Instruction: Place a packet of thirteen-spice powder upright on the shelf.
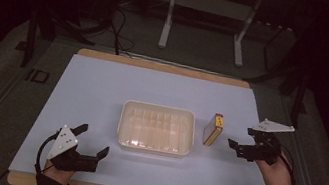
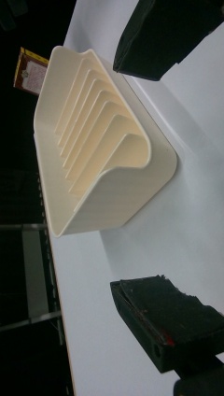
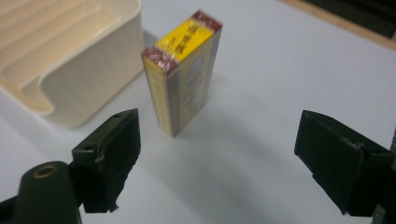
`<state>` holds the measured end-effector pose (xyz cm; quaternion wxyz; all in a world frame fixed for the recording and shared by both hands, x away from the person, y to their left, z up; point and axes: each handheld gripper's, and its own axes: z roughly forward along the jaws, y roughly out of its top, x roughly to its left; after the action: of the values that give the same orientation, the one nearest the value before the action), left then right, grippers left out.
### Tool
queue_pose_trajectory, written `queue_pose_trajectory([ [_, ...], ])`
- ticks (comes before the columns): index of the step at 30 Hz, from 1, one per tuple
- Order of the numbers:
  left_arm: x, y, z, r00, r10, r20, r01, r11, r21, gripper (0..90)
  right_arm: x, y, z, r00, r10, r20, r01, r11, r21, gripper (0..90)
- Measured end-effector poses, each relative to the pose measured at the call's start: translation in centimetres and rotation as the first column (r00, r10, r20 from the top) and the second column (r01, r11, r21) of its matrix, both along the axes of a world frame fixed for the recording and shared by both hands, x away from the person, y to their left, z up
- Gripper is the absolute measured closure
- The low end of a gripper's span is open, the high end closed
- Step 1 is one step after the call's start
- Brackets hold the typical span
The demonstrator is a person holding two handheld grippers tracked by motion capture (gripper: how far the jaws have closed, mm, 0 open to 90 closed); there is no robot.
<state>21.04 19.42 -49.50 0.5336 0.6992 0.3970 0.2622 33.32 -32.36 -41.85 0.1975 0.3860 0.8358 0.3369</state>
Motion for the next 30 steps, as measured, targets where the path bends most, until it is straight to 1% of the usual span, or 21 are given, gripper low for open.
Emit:
queue_pose_trajectory([
  [2, 0.0, 0.0, 0.0, 1.0, 0.001, -0.001, -0.001, 1.0, 0.003, 0.0, 0.2, 0.1, 0.0, 0.9996, 0.016, -0.025, -0.016, 0.999, -0.03, 14.2],
  [5, 0.0, 0.0, 0.0, 1.0, 0.0, -0.001, 0.0, 1.0, -0.001, 0.0, 0.4, 0.3, -0.1, 0.996, 0.032, -0.083, -0.037, 0.998, -0.06, 14.2],
  [7, 0.0, 0.0, 0.0, 1.0, -0.002, 0.001, 0.002, 1.0, 0.0, 0.0, 0.5, 0.3, -0.2, 0.9927, 0.043, -0.113, -0.05, 0.997, -0.06, 14.2],
  [9, 0.0, 0.0, 0.0, 1.0, -0.003, 0.003, 0.003, 1.0, -0.001, 0.0, 0.6, 0.4, -0.2, 0.9902, 0.049, -0.131, -0.059, 0.996, -0.073, 14.2],
  [11, 0.0, 0.0, 0.0, 1.0, -0.002, 0.0, 0.002, 1.0, -0.001, 0.0, 0.6, 0.5, -0.4, 0.9864, 0.057, -0.154, -0.073, 0.992, -0.1, 14.1],
  [12, 0.0, -0.1, 0.0, 1.0, -0.002, -0.002, 0.002, 1.0, 0.0, 0.0, 0.7, 0.6, -0.4, 0.9843, 0.065, -0.164, -0.083, 0.991, -0.106, 14.1],
  [13, 0.0, -0.1, 0.0, 1.0, -0.005, -0.003, 0.005, 1.0, 0.008, 0.0, 0.7, 0.7, -0.4, 0.9804, 0.069, -0.185, -0.09, 0.99, -0.109, 14.0],
  [14, 0.0, -0.1, 0.0, 1.0, -0.005, -0.003, 0.005, 1.0, 0.008, 0.0, 0.7, 0.7, -0.4, 0.9804, 0.069, -0.185, -0.09, 0.99, -0.109, 14.0],
  [15, 0.0, -0.1, 0.0, 1.0, -0.005, -0.003, 0.005, 1.0, 0.008, 0.0, 0.8, 0.7, -0.5, 0.9768, 0.078, -0.199, -0.104, 0.987, -0.121, 14.0],
  [16, 0.0, -0.1, 0.0, 1.0, -0.007, -0.002, 0.007, 1.0, 0.004, 0.0, 0.9, 0.8, -0.5, 0.9689, 0.088, -0.231, -0.124, 0.982, -0.143, 13.9],
  [20, 0.0, -0.1, 0.0, 1.0, -0.002, -0.001, 0.002, 1.0, -0.005, 0.0, 1.3, 0.8, -0.3, 0.9573, 0.119, -0.264, -0.169, 0.969, -0.178, 13.7],
  [21, 0.0, 0.0, 0.0, 1.0, -0.004, 0.0, 0.004, 1.0, -0.006, 0.0, 1.5, 0.8, -0.3, 0.9527, 0.13, -0.275, -0.185, 0.965, -0.185, 13.7],
  [23, 0.0, -0.1, 0.0, 1.0, -0.003, -0.003, 0.003, 1.0, -0.004, 0.0, 1.6, 0.7, -0.2, 0.9419, 0.143, -0.304, -0.209, 0.958, -0.197, 13.9],
  [25, 0.0, -0.1, 0.0, 1.0, -0.005, -0.004, 0.005, 1.0, 0.0, 0.0, 1.8, 0.7, -0.2, 0.9283, 0.152, -0.34, -0.23, 0.952, -0.203, 14.0],
  [26, 0.0, -0.1, 0.0, 1.0, -0.006, -0.004, 0.006, 1.0, -0.003, 0.0, 1.9, 0.7, -0.1, 0.9222, 0.158, -0.353, -0.243, 0.947, -0.211, 14.0],
  [29, 0.0, -0.1, 0.0, 1.0, -0.005, -0.004, 0.005, 1.0, -0.005, 0.0, 2.0, 0.7, -0.1, 0.9063, 0.171, -0.386, -0.273, 0.935, -0.226, 14.0],
  [30, 0.0, 0.0, 0.0, 1.0, -0.005, -0.003, 0.005, 1.0, -0.006, 0.0, 2.0, 0.7, -0.1, 0.9024, 0.174, -0.394, -0.281, 0.931, -0.233, 13.9],
])
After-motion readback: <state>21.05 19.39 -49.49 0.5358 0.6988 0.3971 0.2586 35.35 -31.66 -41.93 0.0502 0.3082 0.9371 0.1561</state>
